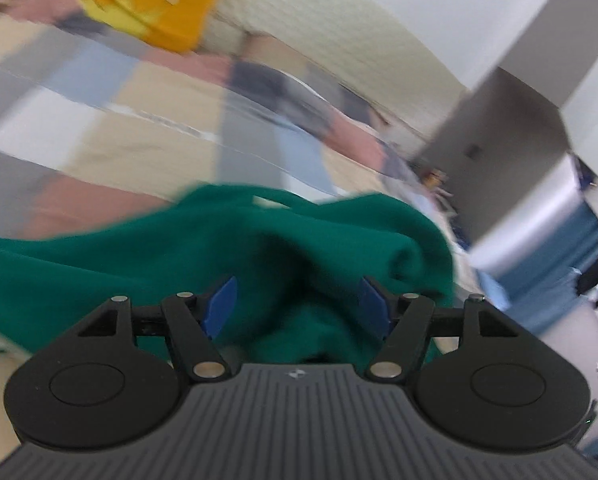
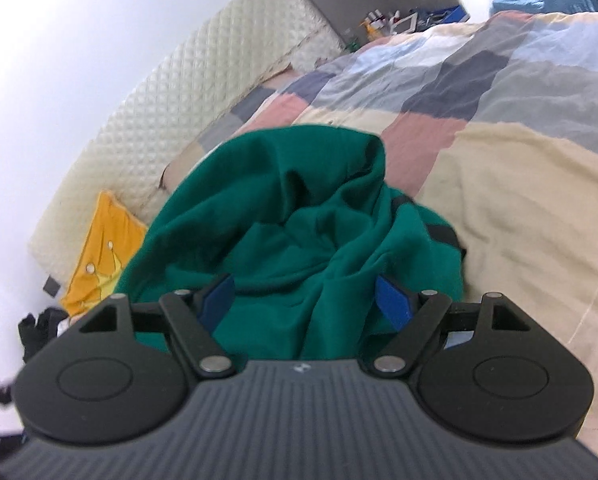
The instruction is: Fold large clothes
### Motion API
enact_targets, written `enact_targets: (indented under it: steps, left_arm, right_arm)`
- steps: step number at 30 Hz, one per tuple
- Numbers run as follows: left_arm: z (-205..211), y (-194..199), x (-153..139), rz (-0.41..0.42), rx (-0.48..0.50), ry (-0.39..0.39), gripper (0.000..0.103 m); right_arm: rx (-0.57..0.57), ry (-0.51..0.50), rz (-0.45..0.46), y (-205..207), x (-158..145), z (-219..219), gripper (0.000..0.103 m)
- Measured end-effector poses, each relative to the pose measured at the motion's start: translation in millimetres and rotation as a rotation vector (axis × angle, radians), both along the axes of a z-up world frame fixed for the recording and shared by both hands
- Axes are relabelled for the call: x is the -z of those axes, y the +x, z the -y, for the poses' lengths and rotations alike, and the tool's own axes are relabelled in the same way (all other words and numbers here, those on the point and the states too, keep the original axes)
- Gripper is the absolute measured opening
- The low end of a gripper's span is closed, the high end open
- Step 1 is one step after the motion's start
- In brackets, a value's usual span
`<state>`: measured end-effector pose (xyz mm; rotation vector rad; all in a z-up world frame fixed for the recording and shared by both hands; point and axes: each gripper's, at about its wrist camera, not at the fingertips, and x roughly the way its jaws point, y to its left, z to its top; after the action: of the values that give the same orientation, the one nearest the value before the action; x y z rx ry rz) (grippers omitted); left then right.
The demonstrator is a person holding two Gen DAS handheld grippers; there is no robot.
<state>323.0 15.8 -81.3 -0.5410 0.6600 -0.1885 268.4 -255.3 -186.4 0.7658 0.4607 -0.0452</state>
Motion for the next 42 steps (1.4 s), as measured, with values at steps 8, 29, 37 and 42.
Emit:
enact_targets:
  steps: [8,29,37,42]
  left_arm:
    - [62,70,56,-0.106,0.068,-0.15,0.072]
    - [-7,33,-17,0.067,0.038,-0.399,0.013]
    - [-107,-59,-55,0.18,-0.106,-0.445,0.013]
    - [-156,-101,-54,0.226,-0.182,-0.456,0.013]
  right_arm:
    - [0.017,-0.042,0.007,20,5,-6,0.08]
    - [0.069,0.045,0.294,14,-6,5,0.08]
    - [-0.181,0.168,0.271,14,-5,-14,0.079]
    - [-0.214,0.208,0.162,9,-1,-19,0.08]
